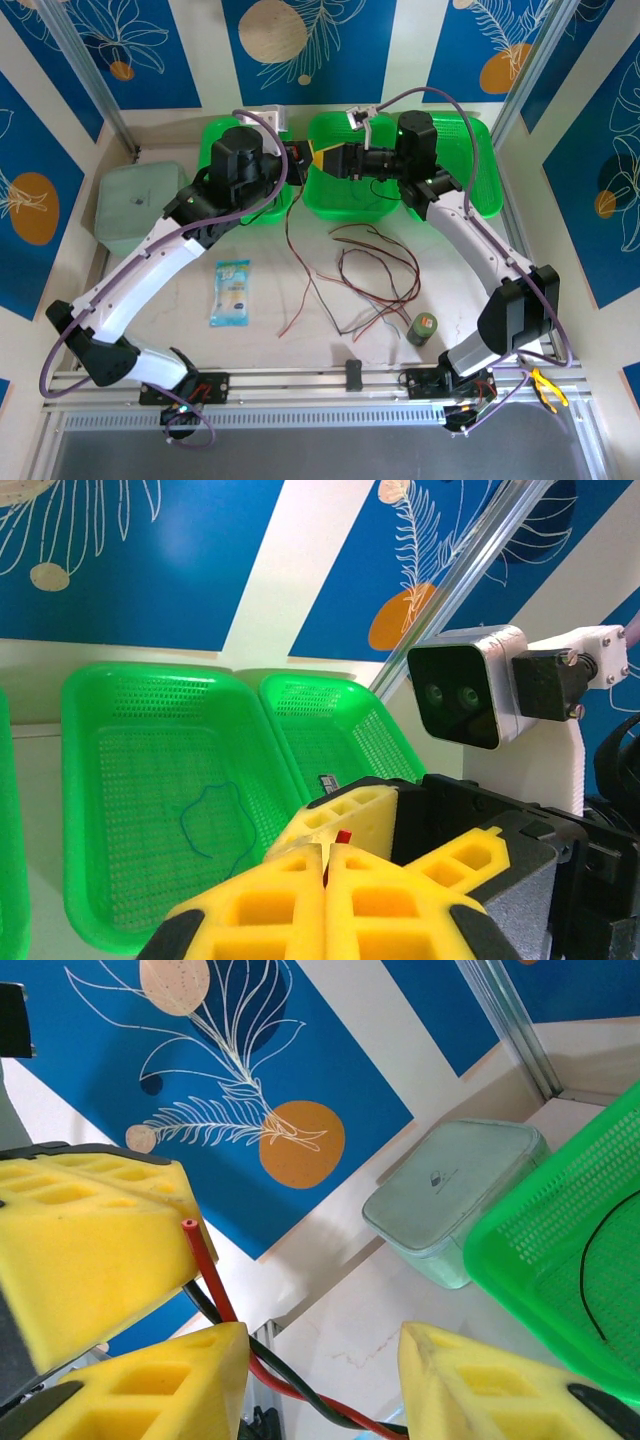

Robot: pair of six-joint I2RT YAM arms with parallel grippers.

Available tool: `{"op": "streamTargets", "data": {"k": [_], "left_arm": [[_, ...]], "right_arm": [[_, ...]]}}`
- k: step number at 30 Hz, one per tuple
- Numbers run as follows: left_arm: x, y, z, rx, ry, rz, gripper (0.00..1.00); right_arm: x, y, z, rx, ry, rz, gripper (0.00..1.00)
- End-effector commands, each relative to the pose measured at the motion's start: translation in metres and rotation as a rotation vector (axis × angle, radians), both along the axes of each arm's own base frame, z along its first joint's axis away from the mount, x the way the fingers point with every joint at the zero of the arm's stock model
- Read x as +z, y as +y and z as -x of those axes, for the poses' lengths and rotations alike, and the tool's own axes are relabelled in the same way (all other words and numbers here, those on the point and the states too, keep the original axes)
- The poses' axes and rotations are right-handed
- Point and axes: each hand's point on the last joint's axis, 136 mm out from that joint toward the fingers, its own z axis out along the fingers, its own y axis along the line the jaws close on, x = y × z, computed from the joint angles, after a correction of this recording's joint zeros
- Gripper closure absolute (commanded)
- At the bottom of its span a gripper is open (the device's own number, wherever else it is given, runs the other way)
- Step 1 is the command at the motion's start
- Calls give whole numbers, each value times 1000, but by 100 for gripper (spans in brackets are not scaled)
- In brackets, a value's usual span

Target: Untangle the cables

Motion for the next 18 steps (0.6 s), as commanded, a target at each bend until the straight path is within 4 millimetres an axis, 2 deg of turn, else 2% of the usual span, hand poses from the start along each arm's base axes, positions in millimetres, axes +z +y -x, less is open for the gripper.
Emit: {"op": "streamTargets", "data": {"k": [1, 6, 8, 18], "left_arm": [[11, 4, 0, -4, -15, 22, 100], [12, 7, 0, -1, -18, 31, 100], [12, 7, 1, -1, -17, 34, 100], [13, 8, 2, -2, -17, 41, 100]], "right_arm": [[18, -1, 5, 28, -19, -35, 54], [25, -17, 2, 7, -5, -75, 53], [28, -18, 5, 16, -8, -78, 52], [27, 5, 10, 81, -5, -59, 53]]}}
